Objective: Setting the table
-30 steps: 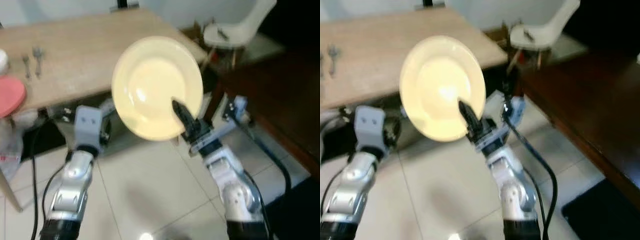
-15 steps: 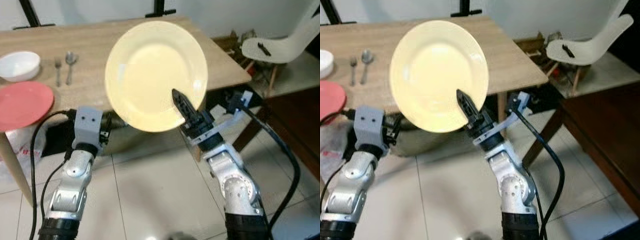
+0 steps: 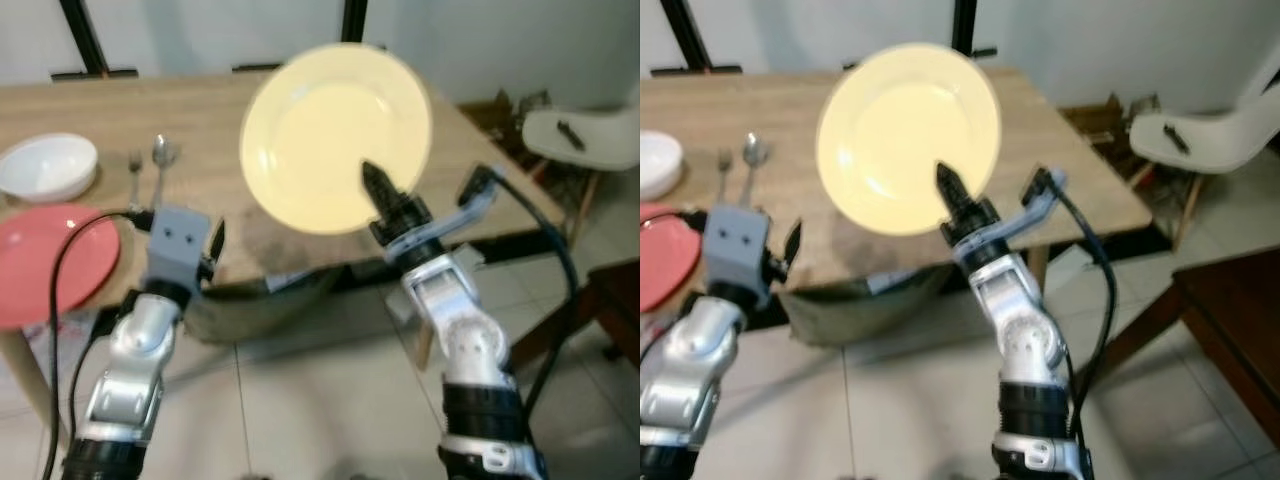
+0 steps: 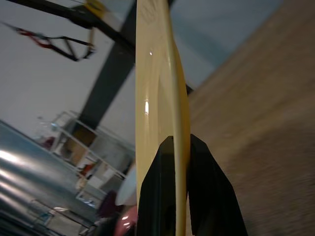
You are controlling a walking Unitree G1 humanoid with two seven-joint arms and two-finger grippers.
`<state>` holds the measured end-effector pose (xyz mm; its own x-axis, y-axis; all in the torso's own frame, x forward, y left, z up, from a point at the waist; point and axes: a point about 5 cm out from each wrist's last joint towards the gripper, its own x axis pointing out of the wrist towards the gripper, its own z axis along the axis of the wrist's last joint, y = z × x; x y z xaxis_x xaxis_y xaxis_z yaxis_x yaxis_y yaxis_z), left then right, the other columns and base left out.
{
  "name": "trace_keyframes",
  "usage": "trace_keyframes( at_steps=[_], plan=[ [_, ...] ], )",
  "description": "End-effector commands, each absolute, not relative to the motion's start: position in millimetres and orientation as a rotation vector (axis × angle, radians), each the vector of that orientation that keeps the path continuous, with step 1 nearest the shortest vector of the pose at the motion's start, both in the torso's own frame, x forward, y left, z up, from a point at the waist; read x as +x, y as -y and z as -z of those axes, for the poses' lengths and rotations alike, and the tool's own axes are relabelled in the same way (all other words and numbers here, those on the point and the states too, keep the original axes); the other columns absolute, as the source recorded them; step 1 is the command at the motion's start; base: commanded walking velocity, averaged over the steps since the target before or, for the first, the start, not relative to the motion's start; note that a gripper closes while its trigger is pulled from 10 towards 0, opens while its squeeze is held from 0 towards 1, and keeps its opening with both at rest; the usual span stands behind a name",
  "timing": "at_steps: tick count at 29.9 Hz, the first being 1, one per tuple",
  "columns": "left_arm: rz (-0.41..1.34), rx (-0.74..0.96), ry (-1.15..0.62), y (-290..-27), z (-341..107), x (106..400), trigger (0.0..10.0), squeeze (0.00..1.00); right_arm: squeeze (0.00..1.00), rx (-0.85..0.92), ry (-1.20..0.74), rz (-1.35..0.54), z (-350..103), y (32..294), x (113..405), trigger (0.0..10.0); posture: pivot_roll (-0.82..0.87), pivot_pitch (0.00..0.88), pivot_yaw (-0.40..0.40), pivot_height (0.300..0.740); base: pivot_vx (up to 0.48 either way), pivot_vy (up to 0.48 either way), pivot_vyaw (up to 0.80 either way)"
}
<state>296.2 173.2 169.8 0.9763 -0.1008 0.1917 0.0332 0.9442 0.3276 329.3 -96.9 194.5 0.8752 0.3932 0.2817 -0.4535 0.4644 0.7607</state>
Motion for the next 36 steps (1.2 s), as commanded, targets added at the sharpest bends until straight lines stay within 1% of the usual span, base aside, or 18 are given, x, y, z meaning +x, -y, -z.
trace_keyframes(
  at_steps=[1, 5, 6, 10, 15, 25, 27, 29, 31, 34, 36],
  plan=[
    [0.095, 0.352, 0.221, -169, -170, 294, 10.0, 0.00, 0.00, 0.925, 0.026, -0.475, -187, 102, 332, 10.0, -0.08, 0.000, 0.035, 0.740, 0.465, 0.000, 0.00],
    [0.112, 0.361, 0.227, -168, -171, 293, 10.0, 0.00, 0.00, 0.891, -0.010, -0.464, -180, 108, 328, 10.0, -0.08, 0.000, 0.035, 0.740, 0.446, 0.000, 0.00],
    [0.121, 0.367, 0.230, -166, -170, 293, 10.0, 0.00, 0.00, 0.860, -0.026, -0.451, -172, 117, 322, 10.0, -0.08, 0.000, 0.030, 0.740, 0.386, 0.000, 0.00],
    [0.136, 0.376, 0.238, -163, -170, 295, 10.0, 0.00, 0.00, 0.836, -0.069, -0.416, -161, 127, 318, 10.0, -0.09, 0.000, 0.033, 0.740, 0.383, 0.000, 0.00],
    [0.160, 0.390, 0.253, -160, -172, 295, 10.0, 0.00, 0.00, 0.844, -0.082, -0.397, -157, 133, 314, 10.0, -0.10, 0.000, 0.036, 0.740, 0.229, 0.000, 0.00],
    [0.152, 0.380, 0.250, -158, -173, 298, 10.0, 0.00, 0.00, 0.847, -0.018, -0.394, -167, 126, 323, 10.0, -0.09, 0.000, 0.033, 0.740, 0.000, 0.000, 0.00],
    [0.168, 0.378, 0.238, -155, -170, 295, 10.0, 0.00, 0.00, 0.912, 0.029, -0.389, -174, 125, 329, 10.0, -0.09, 0.000, 0.031, 0.740, 0.000, 0.000, 0.00],
    [0.174, 0.369, 0.233, -155, -169, 294, 10.0, 0.00, 0.00, 0.939, 0.042, -0.397, -175, 125, 330, 10.0, -0.09, 0.000, 0.031, 0.740, 0.000, 0.000, 0.00],
    [0.176, 0.359, 0.230, -155, -168, 293, 10.0, 0.00, 0.00, 0.963, 0.043, -0.408, -176, 123, 332, 10.0, -0.09, 0.000, 0.031, 0.740, 0.000, 0.000, 0.00],
    [0.175, 0.359, 0.230, -155, -168, 293, 10.0, 0.00, 0.00, 0.949, 0.019, -0.410, -173, 119, 334, 10.0, -0.08, 0.000, 0.030, 0.740, 0.000, 0.000, 0.00],
    [0.173, 0.358, 0.234, -154, -170, 292, 10.0, 0.00, 0.00, 0.944, -0.006, -0.423, -170, 111, 340, 10.0, -0.06, 0.000, 0.021, 0.740, 0.000, 0.000, 0.00]
  ],
)
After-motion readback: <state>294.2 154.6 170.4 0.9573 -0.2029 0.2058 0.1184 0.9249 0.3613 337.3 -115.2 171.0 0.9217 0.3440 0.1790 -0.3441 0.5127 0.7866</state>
